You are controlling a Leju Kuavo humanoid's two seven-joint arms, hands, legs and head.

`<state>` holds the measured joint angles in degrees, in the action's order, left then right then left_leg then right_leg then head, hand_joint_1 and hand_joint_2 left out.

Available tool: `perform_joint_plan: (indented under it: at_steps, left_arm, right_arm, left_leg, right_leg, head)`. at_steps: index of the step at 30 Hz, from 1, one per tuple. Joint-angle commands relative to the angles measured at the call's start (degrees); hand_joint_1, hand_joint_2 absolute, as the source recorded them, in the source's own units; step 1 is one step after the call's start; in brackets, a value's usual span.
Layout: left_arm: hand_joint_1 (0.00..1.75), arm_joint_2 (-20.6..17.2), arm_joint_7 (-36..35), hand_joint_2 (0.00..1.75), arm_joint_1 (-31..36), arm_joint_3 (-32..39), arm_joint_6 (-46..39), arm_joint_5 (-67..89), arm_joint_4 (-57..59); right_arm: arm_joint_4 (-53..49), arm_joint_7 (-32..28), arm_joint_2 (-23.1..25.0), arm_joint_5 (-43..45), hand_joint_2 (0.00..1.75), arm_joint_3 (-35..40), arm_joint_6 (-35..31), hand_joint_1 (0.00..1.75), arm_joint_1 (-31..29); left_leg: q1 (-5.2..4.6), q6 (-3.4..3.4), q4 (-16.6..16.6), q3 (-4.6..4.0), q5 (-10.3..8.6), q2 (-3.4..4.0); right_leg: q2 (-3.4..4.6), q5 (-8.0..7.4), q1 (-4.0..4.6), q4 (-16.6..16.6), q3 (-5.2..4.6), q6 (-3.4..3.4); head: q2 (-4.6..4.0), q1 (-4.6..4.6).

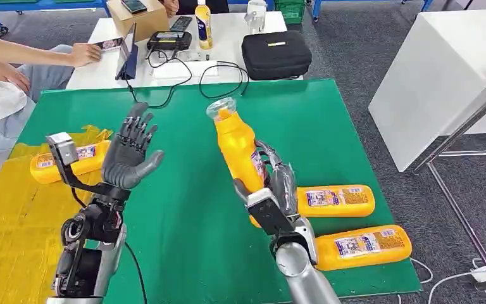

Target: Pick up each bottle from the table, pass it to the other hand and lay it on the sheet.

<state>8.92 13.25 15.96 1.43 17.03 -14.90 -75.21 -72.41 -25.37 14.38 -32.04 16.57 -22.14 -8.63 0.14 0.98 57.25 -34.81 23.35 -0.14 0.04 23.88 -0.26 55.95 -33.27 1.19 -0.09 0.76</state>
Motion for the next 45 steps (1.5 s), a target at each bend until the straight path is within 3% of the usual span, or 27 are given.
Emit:
perform_joint_plan:
  at_steps: [1,16,32,45]
  left_arm:
    - [0.00,-3.6,-2.9,1.75,1.2,-9.0,0.1,-2.8,3.0]
    - [0.00,-4.6,-3.0,1.75,1.4,-8.9,0.7,-5.9,4.3]
    - [0.00,-5.5,-4.6,1.75,0.4,-8.7,1.8,-12.9,6.2]
    - [0.00,-5.4,-4.6,1.75,0.3,-9.0,1.9,-13.0,5.9]
  right_arm:
    - [-1.1,-1.5,-0.2,-1.3,1.75,-0.6,-1.5,1.75,-0.5]
    - [1.5,-2.1,0.5,-4.0,1.75,2.3,-3.9,1.75,-1.3]
    - [10.9,-2.3,2.7,-7.2,1.75,8.9,-7.1,1.75,-4.9]
    - [11.7,-2.3,3.0,-7.2,1.75,9.0,-7.2,1.75,-5.5]
  left_leg:
    - [0.04,-0.04,0.0,0.11,0.07,-0.06]
    - [0.03,-0.03,0.0,0.09,0.04,0.01]
    - [0.06,-0.05,-0.1,0.17,0.08,0.10]
    - [0.07,-0.05,0.0,0.16,0.08,0.02]
  right_leg:
    - [-0.06,0.07,0.04,0.0,0.16,0.00]
    - [0.02,0.02,0.03,0.0,0.10,0.00]
    - [0.10,0.03,0.06,-0.1,0.17,-0.01]
    - [0.02,0.04,0.06,-0.1,0.20,-0.01]
  head:
    - [-0.02,0.00]
    - [0.00,0.00]
    - [0.00,0.00]
    - [0.00,0.00]
